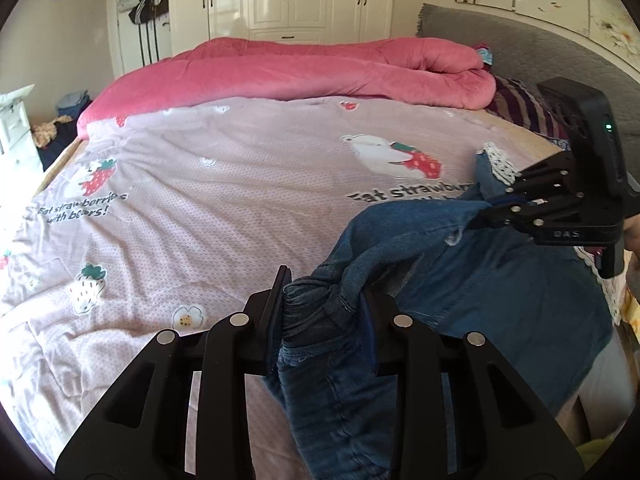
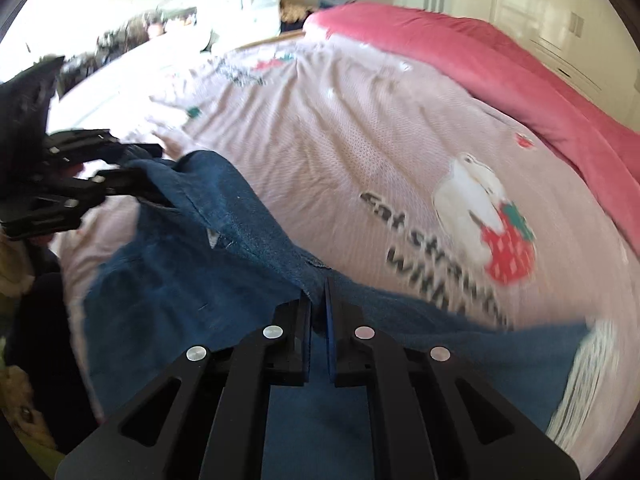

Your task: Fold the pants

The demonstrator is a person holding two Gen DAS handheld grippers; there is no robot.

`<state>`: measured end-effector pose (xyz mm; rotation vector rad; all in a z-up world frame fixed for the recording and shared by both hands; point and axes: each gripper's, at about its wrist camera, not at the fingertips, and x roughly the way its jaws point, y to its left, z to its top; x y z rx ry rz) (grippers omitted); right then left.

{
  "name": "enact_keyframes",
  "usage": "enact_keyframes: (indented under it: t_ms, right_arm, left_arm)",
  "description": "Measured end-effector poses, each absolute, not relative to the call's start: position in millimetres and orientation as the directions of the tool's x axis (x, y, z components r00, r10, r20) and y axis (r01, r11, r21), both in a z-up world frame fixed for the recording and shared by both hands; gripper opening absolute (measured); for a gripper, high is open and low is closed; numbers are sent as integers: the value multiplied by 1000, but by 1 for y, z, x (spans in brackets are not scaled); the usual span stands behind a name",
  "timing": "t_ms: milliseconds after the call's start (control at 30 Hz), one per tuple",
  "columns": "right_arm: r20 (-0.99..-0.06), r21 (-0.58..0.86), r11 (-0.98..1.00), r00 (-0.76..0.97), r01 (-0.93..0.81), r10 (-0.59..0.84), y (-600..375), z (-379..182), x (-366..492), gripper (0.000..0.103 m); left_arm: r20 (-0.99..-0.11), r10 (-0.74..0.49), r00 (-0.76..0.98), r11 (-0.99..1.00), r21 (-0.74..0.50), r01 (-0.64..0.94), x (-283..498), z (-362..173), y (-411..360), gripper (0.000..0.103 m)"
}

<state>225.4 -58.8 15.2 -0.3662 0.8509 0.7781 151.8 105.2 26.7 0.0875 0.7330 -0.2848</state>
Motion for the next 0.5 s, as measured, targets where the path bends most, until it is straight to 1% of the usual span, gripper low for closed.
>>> enact_keyframes:
  t_ms: [200, 267, 400, 500]
  right_arm:
    - [-753, 50, 679, 419, -732, 507, -74, 17, 154, 5]
    - [-747, 67, 678, 414, -732, 520, -77, 14, 129, 5]
    - [-755, 97, 663, 379, -743, 536, -71, 1, 95, 5]
    - [-775, 118, 668, 353, -735, 525, -69, -19, 77, 5]
  left_arm:
    - [-656, -230, 719, 951, 4, 308, 102, 25, 95, 23]
    - [-661, -238, 711, 953, -17, 303, 86, 21, 96, 24]
    - [-671, -233, 704, 958, -36, 283, 60, 12, 99, 24]
    - [-699, -234, 675, 959, -53, 277, 46, -1, 100, 25]
